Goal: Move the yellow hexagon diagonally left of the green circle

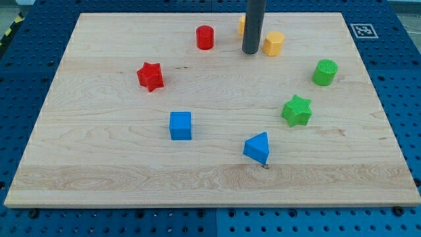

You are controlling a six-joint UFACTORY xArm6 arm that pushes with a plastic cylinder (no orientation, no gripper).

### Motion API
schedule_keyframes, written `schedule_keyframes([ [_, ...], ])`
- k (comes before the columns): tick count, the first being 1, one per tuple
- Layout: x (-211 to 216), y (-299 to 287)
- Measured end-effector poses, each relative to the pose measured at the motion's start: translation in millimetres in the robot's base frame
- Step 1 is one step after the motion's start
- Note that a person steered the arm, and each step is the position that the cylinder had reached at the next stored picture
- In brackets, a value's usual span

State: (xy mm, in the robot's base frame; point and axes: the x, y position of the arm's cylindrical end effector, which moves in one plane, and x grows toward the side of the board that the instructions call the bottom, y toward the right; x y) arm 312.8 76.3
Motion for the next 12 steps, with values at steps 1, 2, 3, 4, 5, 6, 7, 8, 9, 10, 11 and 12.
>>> schedule_keyframes([
  [1, -4, 0],
  [2, -4, 1],
  [3, -4, 3],
  [4, -4, 7],
  [5, -11, 7],
  [6, -18, 7],
  [7, -21, 7],
  [8, -20, 9],
  [9, -20, 11],
  [10, -20, 14],
  [11, -20, 15],
  [12, -20, 18],
])
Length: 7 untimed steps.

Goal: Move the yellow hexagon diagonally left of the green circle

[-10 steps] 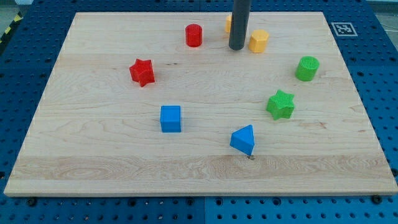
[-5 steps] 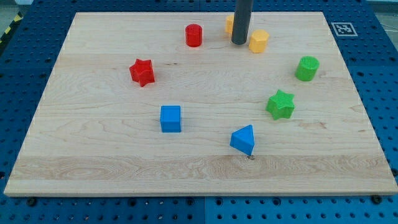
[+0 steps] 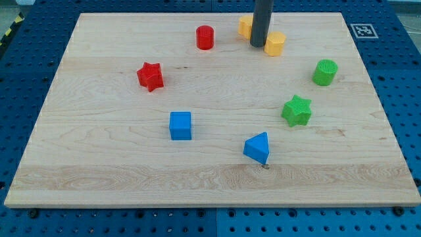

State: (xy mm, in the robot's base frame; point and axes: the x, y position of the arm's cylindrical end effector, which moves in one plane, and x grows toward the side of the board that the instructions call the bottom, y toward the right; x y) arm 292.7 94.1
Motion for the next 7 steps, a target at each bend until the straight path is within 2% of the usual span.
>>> schedule_keyframes([
  [6, 5, 13],
  [7, 19, 24],
])
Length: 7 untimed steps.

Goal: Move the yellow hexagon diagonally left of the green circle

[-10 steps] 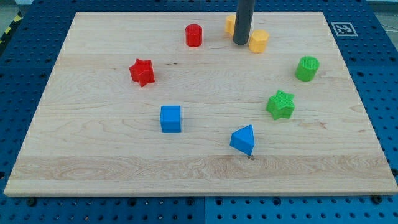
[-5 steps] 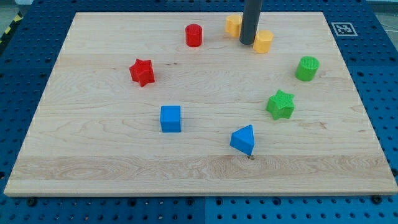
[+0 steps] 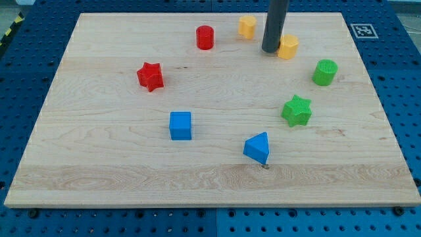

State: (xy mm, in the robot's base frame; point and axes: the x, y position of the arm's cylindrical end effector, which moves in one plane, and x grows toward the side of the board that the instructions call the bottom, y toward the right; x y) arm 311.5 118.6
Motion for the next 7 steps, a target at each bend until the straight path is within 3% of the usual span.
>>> schedule_keyframes([
  [3, 2, 2],
  [5, 2, -40],
  [7, 7, -43],
])
